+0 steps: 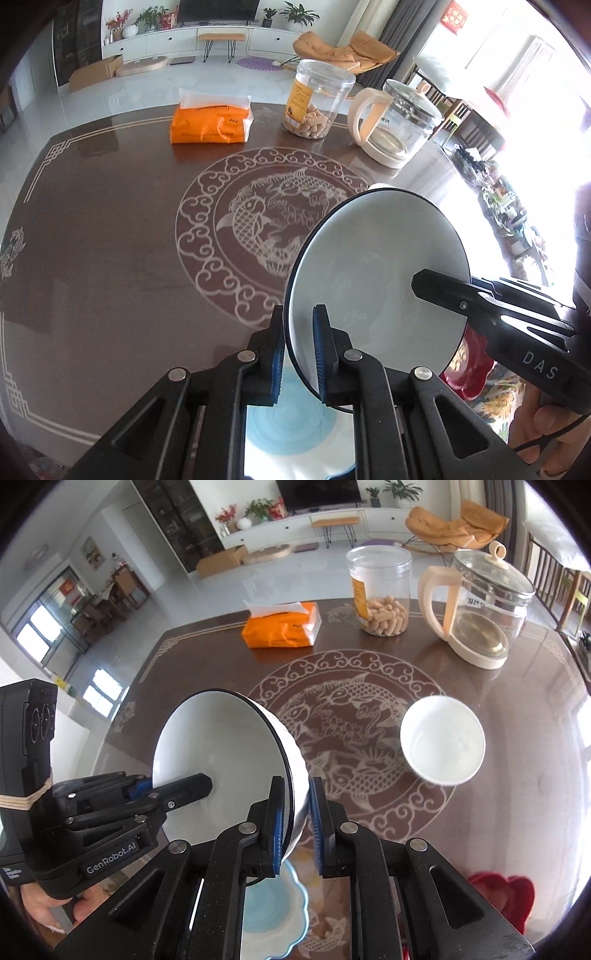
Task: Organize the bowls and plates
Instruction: 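Lower the black-rimmed bowl into the blue scalloped bowl and open the right gripper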
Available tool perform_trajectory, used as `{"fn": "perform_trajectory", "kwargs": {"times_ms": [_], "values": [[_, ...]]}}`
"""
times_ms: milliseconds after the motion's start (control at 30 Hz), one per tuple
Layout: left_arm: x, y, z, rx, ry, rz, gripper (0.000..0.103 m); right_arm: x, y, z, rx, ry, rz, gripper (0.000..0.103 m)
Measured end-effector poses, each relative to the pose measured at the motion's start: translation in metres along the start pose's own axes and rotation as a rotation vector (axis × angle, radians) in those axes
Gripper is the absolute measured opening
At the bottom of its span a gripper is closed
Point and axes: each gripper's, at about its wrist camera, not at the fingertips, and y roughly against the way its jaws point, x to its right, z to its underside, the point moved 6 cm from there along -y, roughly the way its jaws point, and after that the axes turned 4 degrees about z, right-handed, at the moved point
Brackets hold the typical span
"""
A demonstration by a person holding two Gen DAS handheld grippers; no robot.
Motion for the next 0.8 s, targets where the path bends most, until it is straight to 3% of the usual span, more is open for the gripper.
{"fn": "perform_trajectory", "kwargs": {"times_ms": [167,333,567,800], "values": [[-0.009,-0.012,0.060,-0.048,0.005,-0.032,0.014,-0.015,-0.009,0.066,-0.045,-0.026,-0.010,0.015],[-0.024,-0.044,0.093,-0.121,0.036,-0.037,0.014,-0.010,-0.040,0.110,-0.110,-0.087,-0.024,0.015],[-0.038,-0.067,0.105,-0.159,0.039,-0.073,0.014,-0.009,-0.075,0.129,-0.145,-0.102,-0.016,0.015],[-0.034,-0.070,0.100,-0.150,-0.029,-0.119,0.014,-0.004,-0.088,0.130,-0.150,-0.123,-0.020,0.015]]}}
